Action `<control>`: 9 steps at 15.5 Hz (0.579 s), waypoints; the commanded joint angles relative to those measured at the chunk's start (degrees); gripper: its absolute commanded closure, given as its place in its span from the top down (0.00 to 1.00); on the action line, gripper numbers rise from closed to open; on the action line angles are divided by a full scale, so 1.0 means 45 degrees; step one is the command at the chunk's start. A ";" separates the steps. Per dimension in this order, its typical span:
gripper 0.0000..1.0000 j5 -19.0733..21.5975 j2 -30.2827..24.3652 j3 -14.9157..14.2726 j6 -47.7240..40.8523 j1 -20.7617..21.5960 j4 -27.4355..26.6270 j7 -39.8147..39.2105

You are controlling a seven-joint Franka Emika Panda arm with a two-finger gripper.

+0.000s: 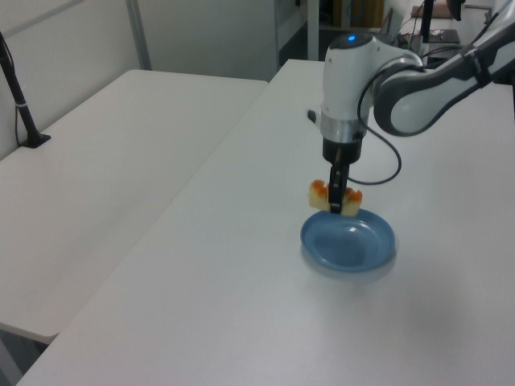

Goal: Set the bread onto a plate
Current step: 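Carry the bread roll over the blue plate and lower it, then open the gripper to release the bread onto the plate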

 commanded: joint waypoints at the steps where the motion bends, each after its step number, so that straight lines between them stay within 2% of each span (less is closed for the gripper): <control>1: 0.50 0.0047 0.0642 -0.0113 -0.0014 0.0511 0.0360 0.0371; 4: 0.51 0.0027 0.0955 -0.0113 0.0005 0.0707 0.0360 0.0587; 5: 0.56 0.0027 0.1110 -0.0094 0.0024 0.0746 0.0341 0.0587; 6: 0.66 0.0008 0.1189 -0.0094 0.0025 0.0765 0.0340 0.0587; 8: 1.00 0.0008 0.1171 -0.0074 0.0025 0.0766 0.0301 0.0568; 9: 1.00 0.0008 0.1132 -0.0074 0.0005 0.0766 0.0301 0.0510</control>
